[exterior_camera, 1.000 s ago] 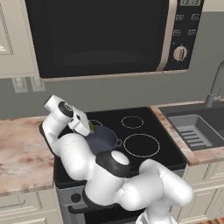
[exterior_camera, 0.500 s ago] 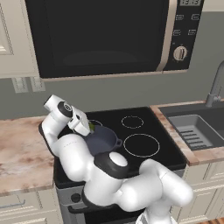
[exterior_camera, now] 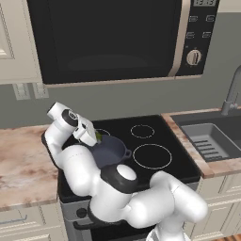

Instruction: Turn on the burner for the pot on the stove. Wait thirty seconds for the pot to heat up. Then add the lime to the pot.

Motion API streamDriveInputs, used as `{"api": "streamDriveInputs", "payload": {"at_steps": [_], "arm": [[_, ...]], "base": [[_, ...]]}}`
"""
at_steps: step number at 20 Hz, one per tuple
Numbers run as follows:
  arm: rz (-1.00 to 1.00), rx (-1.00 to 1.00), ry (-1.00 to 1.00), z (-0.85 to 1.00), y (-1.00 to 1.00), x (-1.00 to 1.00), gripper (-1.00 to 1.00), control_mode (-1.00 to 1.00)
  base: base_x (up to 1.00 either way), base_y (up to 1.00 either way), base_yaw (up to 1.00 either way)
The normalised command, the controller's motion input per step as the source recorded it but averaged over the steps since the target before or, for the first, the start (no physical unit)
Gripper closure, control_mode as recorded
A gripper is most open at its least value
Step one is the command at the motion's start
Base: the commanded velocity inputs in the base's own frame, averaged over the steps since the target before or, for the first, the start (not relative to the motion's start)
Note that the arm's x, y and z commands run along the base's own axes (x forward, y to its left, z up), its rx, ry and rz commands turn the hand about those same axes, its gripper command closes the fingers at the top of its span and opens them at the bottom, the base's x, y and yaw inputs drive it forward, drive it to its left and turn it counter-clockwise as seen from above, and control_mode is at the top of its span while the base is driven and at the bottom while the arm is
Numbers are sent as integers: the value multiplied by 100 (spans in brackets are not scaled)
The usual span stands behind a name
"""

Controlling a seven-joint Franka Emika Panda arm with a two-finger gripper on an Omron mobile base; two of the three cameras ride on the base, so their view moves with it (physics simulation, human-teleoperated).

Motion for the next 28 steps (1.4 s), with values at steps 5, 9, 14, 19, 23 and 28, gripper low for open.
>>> {"api": "streamDriveInputs", "payload": {"at_steps": [5, 9, 14, 19, 23, 28], "arm": [[0, 0, 0, 0, 0, 0, 100, -100], [0, 0, 0, 0, 0, 0, 100, -100], [0, 0, 0, 0, 0, 0, 100, -100], [0, 0, 0, 0, 0, 0, 100, -100], [0, 0, 0, 0, 0, 0, 100, -100], [0, 0, 0, 0, 0, 0, 100, -100]], "base": [[0, 0, 0], [0, 0, 0], [0, 0, 0], [0, 0, 0], [0, 0, 0], [0, 0, 0]]}}
